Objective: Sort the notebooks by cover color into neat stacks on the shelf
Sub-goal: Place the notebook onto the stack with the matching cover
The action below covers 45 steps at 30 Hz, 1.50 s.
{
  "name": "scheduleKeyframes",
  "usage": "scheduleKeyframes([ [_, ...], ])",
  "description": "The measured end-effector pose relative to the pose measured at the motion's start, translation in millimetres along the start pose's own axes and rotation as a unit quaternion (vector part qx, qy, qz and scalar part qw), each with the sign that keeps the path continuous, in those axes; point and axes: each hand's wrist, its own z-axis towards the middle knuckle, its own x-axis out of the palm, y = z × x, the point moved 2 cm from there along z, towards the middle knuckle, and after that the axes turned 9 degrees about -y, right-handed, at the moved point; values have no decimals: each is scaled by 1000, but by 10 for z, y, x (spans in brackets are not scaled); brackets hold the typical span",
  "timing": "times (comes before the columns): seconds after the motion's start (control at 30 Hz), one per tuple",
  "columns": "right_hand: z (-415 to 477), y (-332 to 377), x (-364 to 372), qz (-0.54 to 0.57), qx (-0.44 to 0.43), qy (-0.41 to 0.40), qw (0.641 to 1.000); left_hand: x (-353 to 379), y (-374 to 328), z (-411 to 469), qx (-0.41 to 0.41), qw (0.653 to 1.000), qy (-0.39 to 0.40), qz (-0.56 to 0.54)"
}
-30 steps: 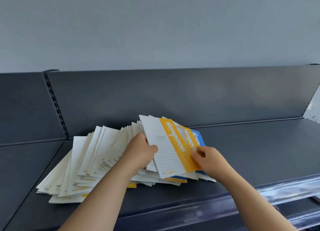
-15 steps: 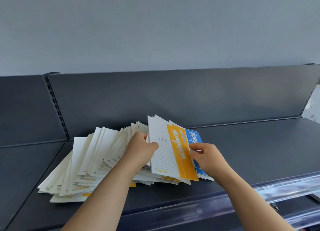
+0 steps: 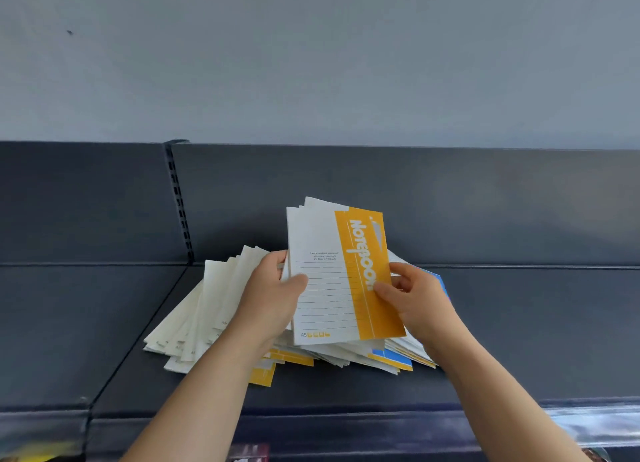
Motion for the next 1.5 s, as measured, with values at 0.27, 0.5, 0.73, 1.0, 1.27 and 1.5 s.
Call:
scheduleKeyframes([
  [0.27,-260,455,757,13,-72,50,996,-952,46,-73,4,996,-80,31],
  [0.5,-690,848,1685,1,-107,121,987,-2047,199,-157,-4,985,-157,71],
  [0.73,-1328,1394,3011,0,-132,181,975,-3577,390,-297,-18,972,-206,114],
  [1.0,-1912,1798,4140,13,-125,220,967,-4872,572,-357,-29,957,-240,160],
  [1.27,-2242,2077,5142,2,-116,234,965,-5838,922,-207,-46,947,-258,187],
  [1.5,-2216,2205,5816,-22,-97,242,965,-6337,1199,125,-85,942,-286,155],
])
